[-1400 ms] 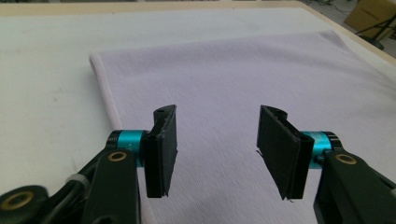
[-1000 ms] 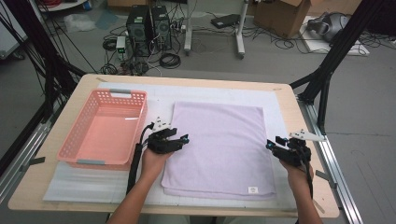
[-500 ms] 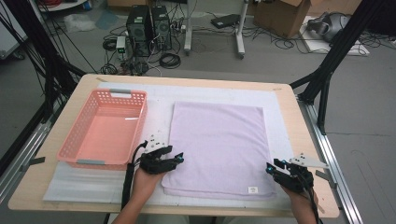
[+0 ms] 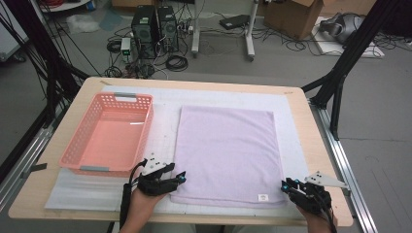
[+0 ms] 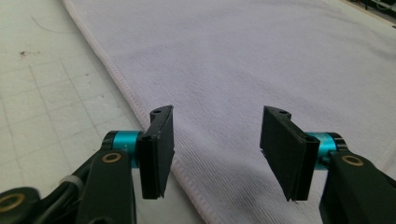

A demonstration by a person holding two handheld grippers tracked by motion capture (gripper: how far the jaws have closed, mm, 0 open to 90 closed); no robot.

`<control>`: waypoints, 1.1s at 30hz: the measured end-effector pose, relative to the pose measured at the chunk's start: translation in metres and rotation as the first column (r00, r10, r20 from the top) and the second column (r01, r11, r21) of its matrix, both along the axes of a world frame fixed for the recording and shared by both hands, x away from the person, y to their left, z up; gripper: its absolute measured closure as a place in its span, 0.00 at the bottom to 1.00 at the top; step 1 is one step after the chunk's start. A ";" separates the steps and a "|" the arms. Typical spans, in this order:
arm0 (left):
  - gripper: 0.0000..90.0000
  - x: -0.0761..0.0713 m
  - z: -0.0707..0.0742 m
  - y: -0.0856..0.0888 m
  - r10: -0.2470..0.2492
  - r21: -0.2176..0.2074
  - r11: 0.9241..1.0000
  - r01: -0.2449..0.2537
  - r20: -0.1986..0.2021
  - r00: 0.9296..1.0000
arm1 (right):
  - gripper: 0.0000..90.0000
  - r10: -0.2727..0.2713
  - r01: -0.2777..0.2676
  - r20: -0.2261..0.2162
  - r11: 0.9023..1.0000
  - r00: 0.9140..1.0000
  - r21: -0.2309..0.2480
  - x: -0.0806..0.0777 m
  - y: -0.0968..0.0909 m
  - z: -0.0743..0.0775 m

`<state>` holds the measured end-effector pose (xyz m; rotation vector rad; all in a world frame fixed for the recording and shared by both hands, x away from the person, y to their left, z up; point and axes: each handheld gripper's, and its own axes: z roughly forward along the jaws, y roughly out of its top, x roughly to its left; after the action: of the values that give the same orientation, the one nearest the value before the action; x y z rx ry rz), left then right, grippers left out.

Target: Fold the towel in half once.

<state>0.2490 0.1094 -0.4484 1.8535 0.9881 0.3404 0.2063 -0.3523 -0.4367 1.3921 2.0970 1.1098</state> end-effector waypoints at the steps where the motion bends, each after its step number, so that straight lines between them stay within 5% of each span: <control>1: 0.51 -0.002 0.000 0.001 -0.004 0.003 1.000 0.004 -0.008 1.000 | 0.80 -0.003 0.003 -0.009 1.000 1.000 0.007 -0.002 0.001 0.000; 5: 0.59 -0.009 0.000 0.007 -0.002 -0.016 1.000 0.001 -0.021 1.000 | 0.79 0.005 -0.005 -0.052 1.000 0.999 -0.012 -0.001 0.006 -0.008; 7: 0.59 -0.012 0.003 0.012 0.010 -0.028 1.000 -0.011 -0.018 1.000 | 0.94 -0.006 0.005 -0.063 1.000 0.998 -0.019 0.001 0.008 -0.009; 11: 0.58 -0.014 0.003 0.020 0.029 -0.039 0.999 -0.030 -0.024 0.999 | 0.97 0.000 -0.003 -0.045 0.998 0.999 -0.059 -0.002 0.008 -0.005; 15: 0.57 -0.017 0.000 0.022 0.028 -0.040 0.999 -0.031 -0.057 0.998 | 0.97 -0.041 0.040 -0.012 0.997 0.999 -0.069 -0.007 0.003 0.004; 19: 0.57 -0.020 -0.001 0.021 0.023 -0.032 0.999 -0.025 -0.088 0.996 | 0.96 -0.026 0.023 -0.046 0.997 0.999 -0.078 -0.007 0.005 -0.001; 23: 0.59 -0.023 -0.004 0.019 0.008 -0.010 1.000 -0.009 -0.113 0.994 | 0.83 -0.019 0.016 -0.052 0.998 0.998 -0.056 -0.007 0.007 -0.002; 28: 0.69 -0.026 -0.005 0.013 0.000 0.038 0.999 0.004 -0.102 0.995 | 0.86 -0.009 0.005 -0.065 0.998 0.998 -0.063 -0.007 0.006 -0.006; 33: 0.92 -0.030 -0.003 0.009 0.006 0.074 0.997 -0.002 -0.055 0.998 | 0.95 0.012 -0.017 -0.058 0.996 0.998 -0.089 -0.007 0.008 -0.006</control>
<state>0.2186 0.1187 -0.4510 1.9373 1.0290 0.3334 0.1996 -0.3439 -0.4424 1.3847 2.1718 0.9798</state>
